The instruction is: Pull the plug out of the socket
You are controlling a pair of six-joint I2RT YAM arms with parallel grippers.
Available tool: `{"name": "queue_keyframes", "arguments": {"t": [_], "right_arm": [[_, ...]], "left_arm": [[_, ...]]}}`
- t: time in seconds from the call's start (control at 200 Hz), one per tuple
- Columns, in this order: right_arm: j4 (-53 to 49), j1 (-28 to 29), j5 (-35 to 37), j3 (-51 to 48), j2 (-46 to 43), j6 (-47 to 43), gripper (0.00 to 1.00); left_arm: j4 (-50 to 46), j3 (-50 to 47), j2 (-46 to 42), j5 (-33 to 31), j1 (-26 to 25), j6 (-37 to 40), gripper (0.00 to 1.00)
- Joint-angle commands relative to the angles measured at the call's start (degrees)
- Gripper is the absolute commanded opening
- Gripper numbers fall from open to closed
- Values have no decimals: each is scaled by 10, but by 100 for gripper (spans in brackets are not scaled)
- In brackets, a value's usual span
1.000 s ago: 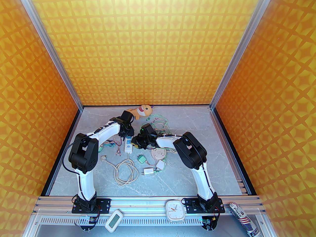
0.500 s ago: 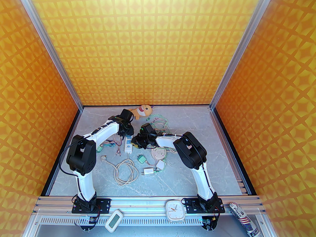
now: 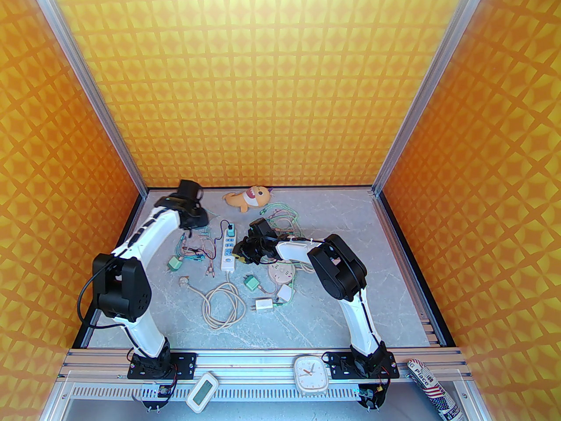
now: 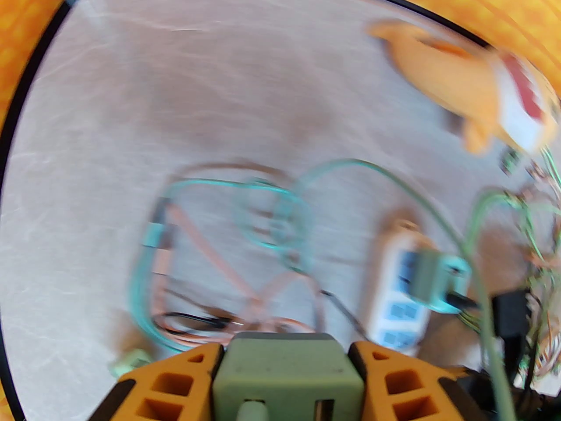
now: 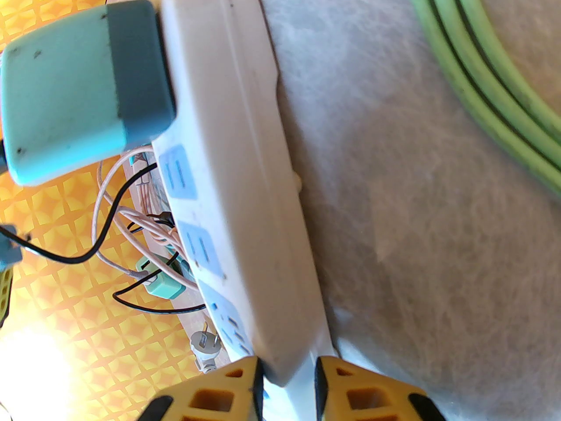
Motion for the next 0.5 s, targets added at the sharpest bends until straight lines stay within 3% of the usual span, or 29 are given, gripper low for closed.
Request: {"name": "queue_keyframes", "arguments": {"t": [0.0,0.235,0.495], "right_arm": [[-112,3,45,-20,32,-11,26],[-114,3,46,-20,27,-13,26],[-117,3,48,-20,23,-15,26]], "left_arm": [[-4,-17,-19,-12,39,26,28],[31,-56,-6,-12,135,31,29],[42,-67,50,-32,202,42,30]]}}
